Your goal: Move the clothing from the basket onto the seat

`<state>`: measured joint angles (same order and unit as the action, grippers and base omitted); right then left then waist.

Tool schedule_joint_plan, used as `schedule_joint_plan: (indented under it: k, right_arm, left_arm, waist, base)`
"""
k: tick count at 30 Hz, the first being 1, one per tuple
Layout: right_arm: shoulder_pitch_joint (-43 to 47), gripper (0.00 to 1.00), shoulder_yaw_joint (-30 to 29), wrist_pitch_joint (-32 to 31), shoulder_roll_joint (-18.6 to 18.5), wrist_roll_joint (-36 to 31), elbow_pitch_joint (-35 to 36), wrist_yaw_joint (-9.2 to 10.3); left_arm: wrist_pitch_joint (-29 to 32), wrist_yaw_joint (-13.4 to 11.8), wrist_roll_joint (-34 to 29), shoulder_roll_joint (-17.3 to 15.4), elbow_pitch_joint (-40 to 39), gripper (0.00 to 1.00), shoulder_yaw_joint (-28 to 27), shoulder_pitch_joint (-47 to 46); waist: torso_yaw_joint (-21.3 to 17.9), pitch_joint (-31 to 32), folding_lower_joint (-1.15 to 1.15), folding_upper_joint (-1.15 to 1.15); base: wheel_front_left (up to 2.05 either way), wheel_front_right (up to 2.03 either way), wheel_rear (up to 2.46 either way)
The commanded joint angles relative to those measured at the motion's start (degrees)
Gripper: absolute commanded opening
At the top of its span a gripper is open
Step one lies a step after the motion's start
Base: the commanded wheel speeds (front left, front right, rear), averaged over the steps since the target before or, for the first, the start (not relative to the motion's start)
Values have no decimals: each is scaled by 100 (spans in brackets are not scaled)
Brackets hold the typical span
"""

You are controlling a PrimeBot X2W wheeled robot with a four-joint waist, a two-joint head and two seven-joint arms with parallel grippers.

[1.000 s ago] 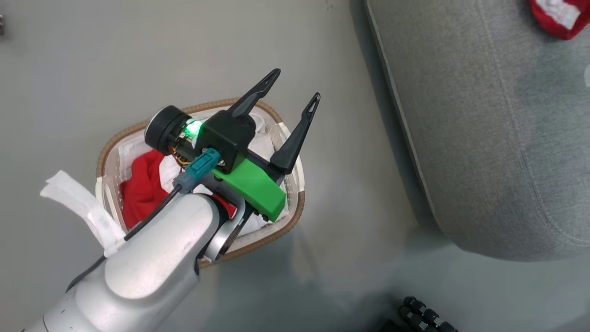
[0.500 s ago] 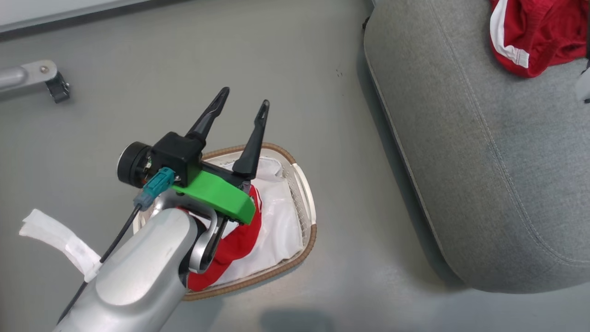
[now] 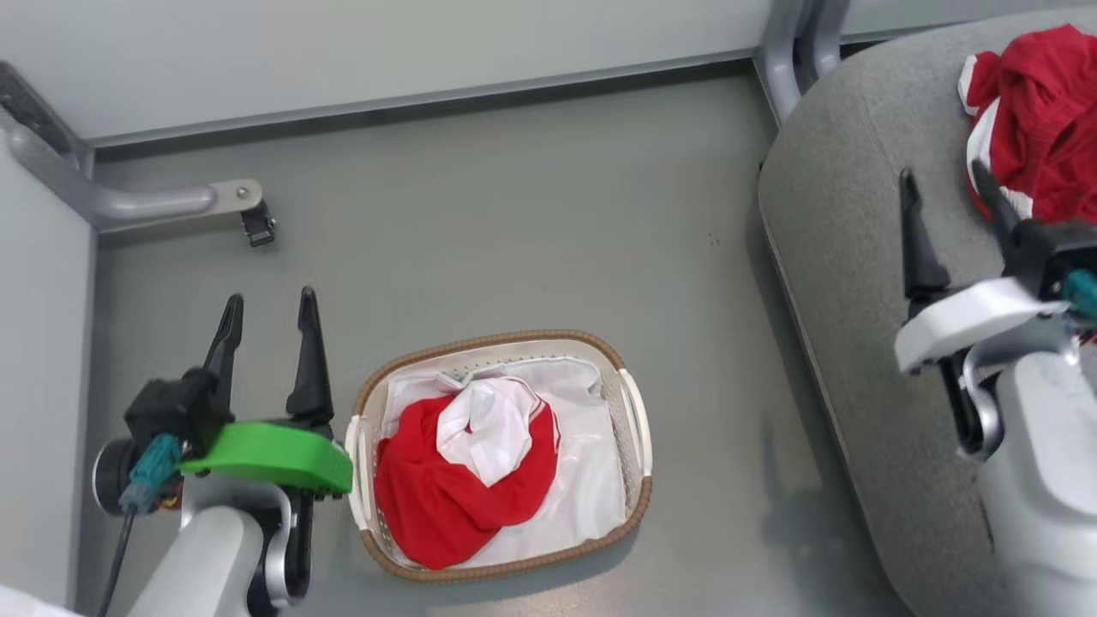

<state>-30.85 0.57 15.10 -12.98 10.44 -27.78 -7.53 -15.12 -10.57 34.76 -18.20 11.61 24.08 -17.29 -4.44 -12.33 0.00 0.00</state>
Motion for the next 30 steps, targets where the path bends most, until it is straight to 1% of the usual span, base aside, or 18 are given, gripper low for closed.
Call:
schedule_joint_plan:
  k: [1, 5, 8, 9, 10, 13, 20, 30]
  right_arm:
    - [305, 100, -37, 9, 120, -55, 125, 8]
    - [1013, 100, -169, 9, 584, -212, 527, 8]
    - [1512, 100, -263, 9, 805, -265, 795, 8]
    - [1808, 100, -269, 9, 923, -307, 941, 8]
    - [1953, 100, -232, 9, 961, -334, 1008, 8]
    - [2248, 100, -74, 9, 987, -396, 1133, 8]
    - [2705, 100, 124, 9, 997, -249, 1301, 8]
    - [2905, 100, 191, 9, 998, -168, 1248, 8]
  left_arm:
    - [-2, 53, -105, 90, 10, 100, -125, 263]
    - [-4, 167, -320, 265, 90, 100, -501, 841]
    - [-3, 289, -477, 424, 148, 100, -703, 1190]
    - [-4, 366, -575, 506, 189, 100, -782, 1354]
    - [-4, 412, -604, 566, 214, 100, -825, 1429]
    - [-4, 520, -734, 678, 267, 100, -905, 1561]
    - [-4, 758, -957, 909, 466, 100, -992, 1613]
    - [-5, 957, -1134, 1064, 680, 100, -1148, 1596]
  waist:
    - [388, 427, 0, 0]
    - [504, 672, 0, 0]
    - [579, 840, 0, 0]
    - [615, 921, 0, 0]
    - [631, 954, 0, 0]
    - [653, 1014, 0, 0]
    - [701, 1111, 0, 0]
    - [709, 1205, 0, 0]
  base:
    - [0, 0, 0]
    - [0, 0, 0]
    - [0, 0, 0]
    - [0, 0, 0]
    - [0, 0, 0]
    - [0, 0, 0]
    - [0, 0, 0]
    - [0, 0, 0]
